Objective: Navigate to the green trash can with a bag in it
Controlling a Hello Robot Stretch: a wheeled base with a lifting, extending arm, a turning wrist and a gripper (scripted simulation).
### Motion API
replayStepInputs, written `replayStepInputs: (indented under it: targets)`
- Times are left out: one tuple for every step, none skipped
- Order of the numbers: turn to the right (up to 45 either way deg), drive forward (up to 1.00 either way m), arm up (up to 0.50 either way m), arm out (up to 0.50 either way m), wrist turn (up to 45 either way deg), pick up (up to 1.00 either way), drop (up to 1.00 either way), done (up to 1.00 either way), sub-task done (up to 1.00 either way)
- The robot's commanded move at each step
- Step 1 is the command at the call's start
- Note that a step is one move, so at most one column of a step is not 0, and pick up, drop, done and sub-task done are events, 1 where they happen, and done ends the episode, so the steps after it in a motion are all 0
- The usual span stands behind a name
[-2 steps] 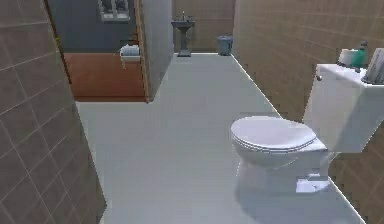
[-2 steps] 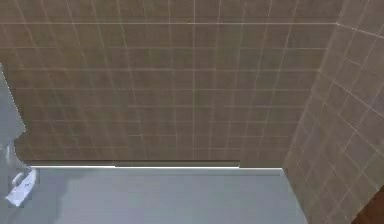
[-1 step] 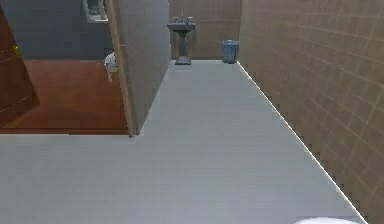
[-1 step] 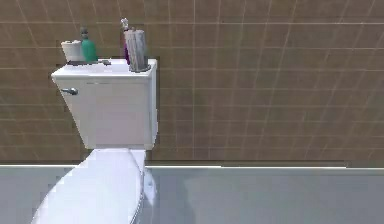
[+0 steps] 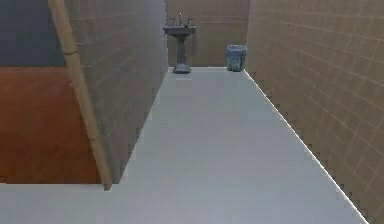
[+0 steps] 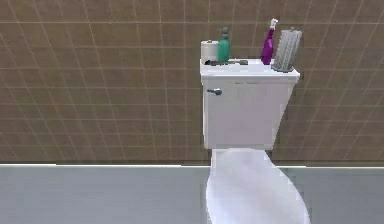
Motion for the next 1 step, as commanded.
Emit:
replayStepInputs:
  targets:
    - [6.0,0.0,0.0,0.0,0.0,0.0,0.0,0.0,0.0]
